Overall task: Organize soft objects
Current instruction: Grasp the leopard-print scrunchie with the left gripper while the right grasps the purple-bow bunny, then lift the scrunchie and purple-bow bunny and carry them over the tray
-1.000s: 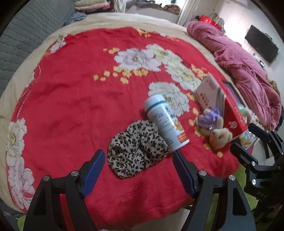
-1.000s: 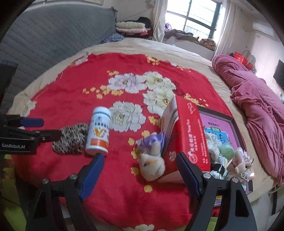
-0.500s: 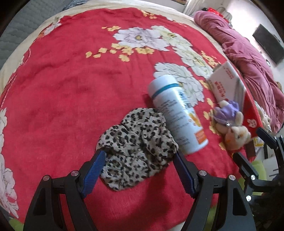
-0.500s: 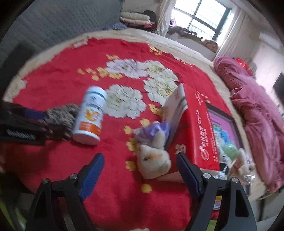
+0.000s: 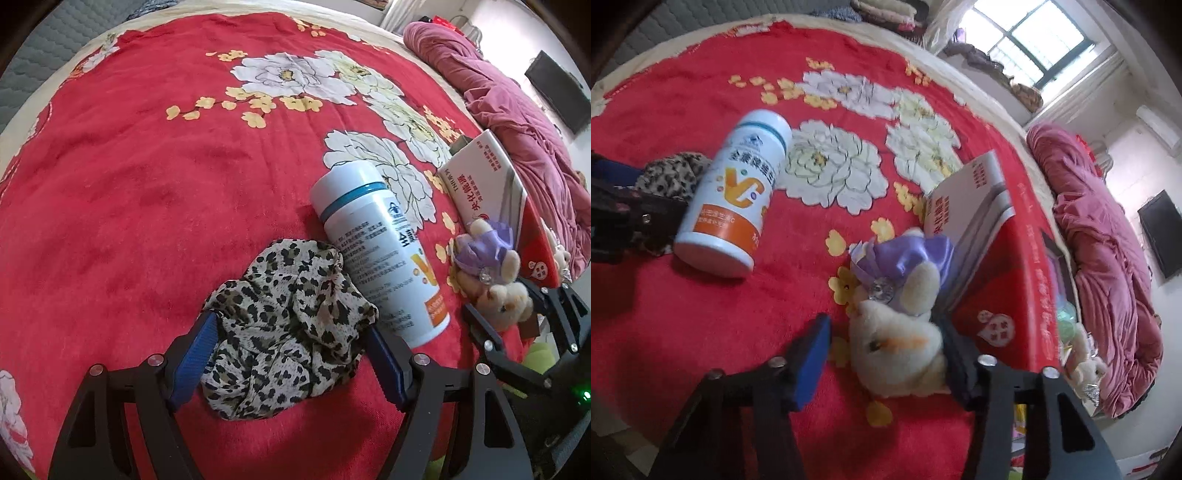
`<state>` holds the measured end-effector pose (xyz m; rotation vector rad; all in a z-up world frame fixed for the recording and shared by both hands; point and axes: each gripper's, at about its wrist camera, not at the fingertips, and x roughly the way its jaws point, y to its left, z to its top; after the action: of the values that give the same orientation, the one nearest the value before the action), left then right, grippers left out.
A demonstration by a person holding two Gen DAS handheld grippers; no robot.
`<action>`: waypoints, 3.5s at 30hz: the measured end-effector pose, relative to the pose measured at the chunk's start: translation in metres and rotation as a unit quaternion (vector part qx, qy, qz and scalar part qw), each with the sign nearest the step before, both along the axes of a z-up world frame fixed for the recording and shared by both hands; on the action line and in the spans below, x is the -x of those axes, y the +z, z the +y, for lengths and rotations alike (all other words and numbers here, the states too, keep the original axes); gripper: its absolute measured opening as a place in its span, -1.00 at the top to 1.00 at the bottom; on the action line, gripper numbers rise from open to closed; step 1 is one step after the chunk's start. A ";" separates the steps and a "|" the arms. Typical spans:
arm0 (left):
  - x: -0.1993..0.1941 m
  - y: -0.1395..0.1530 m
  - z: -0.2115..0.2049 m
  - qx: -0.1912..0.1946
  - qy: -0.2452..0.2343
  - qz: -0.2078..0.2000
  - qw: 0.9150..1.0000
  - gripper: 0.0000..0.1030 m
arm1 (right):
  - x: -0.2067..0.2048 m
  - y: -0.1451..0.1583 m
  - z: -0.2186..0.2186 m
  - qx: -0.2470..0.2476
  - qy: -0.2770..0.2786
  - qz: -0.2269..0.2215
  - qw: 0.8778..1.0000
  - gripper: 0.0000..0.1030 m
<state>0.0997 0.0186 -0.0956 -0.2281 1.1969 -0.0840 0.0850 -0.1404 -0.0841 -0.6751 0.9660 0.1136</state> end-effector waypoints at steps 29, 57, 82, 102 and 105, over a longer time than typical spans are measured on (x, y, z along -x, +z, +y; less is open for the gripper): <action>0.013 0.048 -0.002 0.007 0.013 -0.060 0.998 0.67 | 0.012 0.095 -0.052 -0.251 -0.033 -0.032 0.967 0.23; 0.008 0.177 -0.189 0.027 -0.145 -0.159 0.976 0.67 | 0.030 0.187 -0.242 -0.343 -0.176 -0.149 0.911 0.23; -0.038 0.134 -0.326 0.021 -0.230 -0.107 0.967 0.66 | 0.021 0.171 -0.356 -0.337 -0.248 -0.164 0.893 0.23; -0.067 0.078 -0.352 0.017 -0.232 -0.056 0.971 0.66 | -0.018 0.098 -0.374 -0.289 -0.246 -0.093 0.921 0.23; -0.069 0.072 -0.352 0.017 -0.231 -0.051 0.971 0.65 | -0.029 0.088 -0.371 -0.283 -0.235 -0.082 0.926 0.23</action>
<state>0.1687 -0.3339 -0.0233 0.0302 1.1270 -0.5186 0.1136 -0.5116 0.0038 0.0877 0.8534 -0.0890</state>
